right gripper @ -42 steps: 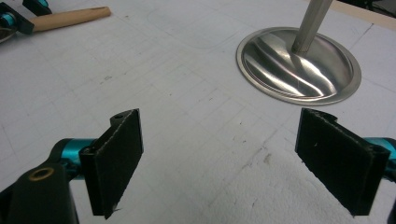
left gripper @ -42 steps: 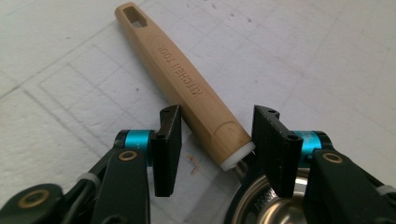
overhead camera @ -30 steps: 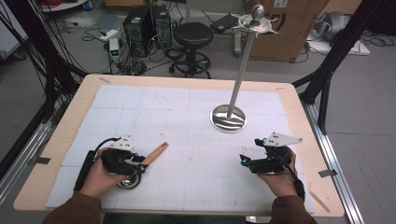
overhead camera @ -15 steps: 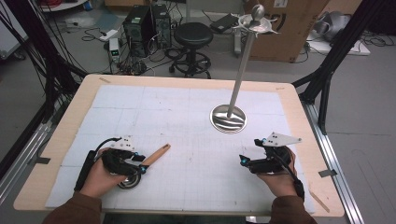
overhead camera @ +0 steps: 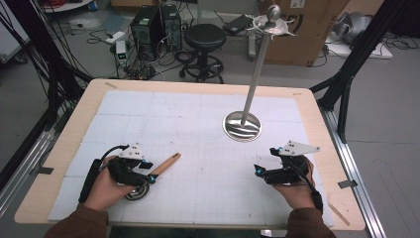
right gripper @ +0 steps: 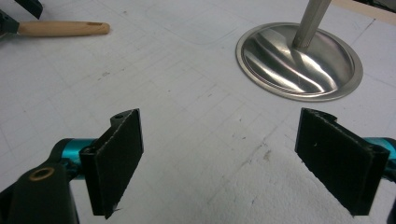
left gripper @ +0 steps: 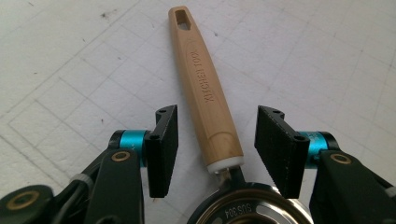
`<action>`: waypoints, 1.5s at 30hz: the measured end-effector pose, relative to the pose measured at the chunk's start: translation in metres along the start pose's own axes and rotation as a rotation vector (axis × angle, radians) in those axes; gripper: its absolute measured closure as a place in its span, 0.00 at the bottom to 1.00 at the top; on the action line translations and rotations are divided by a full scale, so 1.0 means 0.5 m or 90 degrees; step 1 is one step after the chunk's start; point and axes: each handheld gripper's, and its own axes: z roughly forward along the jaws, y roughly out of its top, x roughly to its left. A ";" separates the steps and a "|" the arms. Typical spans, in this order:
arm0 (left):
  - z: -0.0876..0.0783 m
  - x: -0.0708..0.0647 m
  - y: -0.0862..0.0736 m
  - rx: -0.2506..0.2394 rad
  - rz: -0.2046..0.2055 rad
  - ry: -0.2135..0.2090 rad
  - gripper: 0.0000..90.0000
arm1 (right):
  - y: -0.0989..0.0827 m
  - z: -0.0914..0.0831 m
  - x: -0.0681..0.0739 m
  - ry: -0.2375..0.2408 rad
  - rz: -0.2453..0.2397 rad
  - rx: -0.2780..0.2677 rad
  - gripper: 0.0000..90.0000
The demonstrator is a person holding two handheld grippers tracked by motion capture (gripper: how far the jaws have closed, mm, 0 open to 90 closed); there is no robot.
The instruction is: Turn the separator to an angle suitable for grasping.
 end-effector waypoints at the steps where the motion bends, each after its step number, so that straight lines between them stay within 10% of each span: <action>1: 0.000 -0.002 0.002 0.003 -0.002 0.005 0.55 | 0.000 0.001 0.000 -0.001 0.001 -0.001 0.16; 16: 0.013 -0.011 0.006 0.058 -0.022 0.031 0.65 | -0.001 0.002 0.000 0.000 0.000 0.003 0.16; 34: 0.025 -0.028 0.011 0.070 0.036 -0.031 0.74 | -0.004 0.007 -0.001 0.001 0.000 0.011 0.16; 45: 0.027 -0.036 0.017 0.097 0.055 -0.001 0.70 | -0.005 0.008 -0.001 -0.001 0.002 0.012 0.16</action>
